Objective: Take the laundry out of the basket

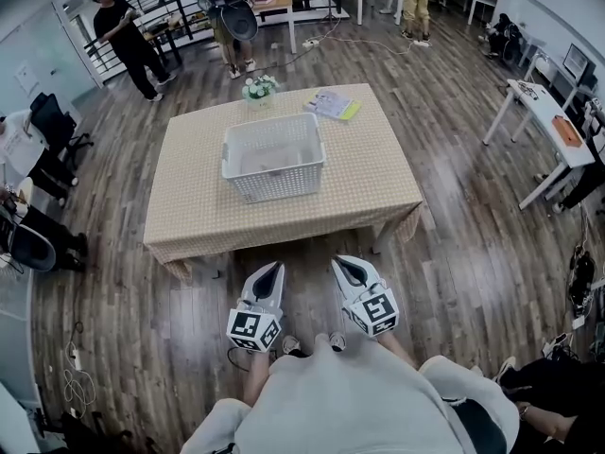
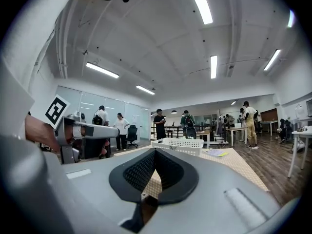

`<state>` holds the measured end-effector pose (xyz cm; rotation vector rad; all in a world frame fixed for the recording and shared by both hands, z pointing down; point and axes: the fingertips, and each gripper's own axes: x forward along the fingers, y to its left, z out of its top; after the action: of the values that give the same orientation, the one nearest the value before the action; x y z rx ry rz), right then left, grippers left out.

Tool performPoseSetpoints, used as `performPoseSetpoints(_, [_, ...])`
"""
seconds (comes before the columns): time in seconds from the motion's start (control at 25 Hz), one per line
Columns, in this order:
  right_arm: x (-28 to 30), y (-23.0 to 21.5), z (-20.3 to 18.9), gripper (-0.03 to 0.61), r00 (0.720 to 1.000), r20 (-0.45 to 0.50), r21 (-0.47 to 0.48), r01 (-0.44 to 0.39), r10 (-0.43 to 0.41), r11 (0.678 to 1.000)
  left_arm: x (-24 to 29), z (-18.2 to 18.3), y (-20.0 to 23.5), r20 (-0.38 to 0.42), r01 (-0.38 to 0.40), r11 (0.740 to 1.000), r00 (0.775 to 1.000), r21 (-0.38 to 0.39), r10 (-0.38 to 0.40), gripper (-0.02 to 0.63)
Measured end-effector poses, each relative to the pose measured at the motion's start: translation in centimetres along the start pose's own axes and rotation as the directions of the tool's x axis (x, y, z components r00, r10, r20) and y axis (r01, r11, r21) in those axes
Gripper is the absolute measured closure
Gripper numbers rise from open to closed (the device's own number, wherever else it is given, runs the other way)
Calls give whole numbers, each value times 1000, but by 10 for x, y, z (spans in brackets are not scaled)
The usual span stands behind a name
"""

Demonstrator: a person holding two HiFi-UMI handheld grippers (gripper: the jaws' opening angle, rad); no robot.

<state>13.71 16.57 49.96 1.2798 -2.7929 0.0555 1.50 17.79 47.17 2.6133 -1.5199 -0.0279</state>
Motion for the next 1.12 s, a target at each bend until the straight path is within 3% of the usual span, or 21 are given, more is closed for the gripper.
performPoseSetpoints(0.52, [-9,-24,-14,578,1000,-6,7,-7,7,1000,17,-13,-15,-10,-33,999,999,3,33,603])
performPoseSetpoints(0.88, [20,-42,-18,578,1000,-28,-6,5,-5,1000,43,-16,13,-2,-39,999,999,-21,39,603])
performPoseSetpoints(1.12, [68,-53,-23,578,999,-46,-14,17,-18,1000,75,-20,59,3,-31,999,1000,-44,31,603])
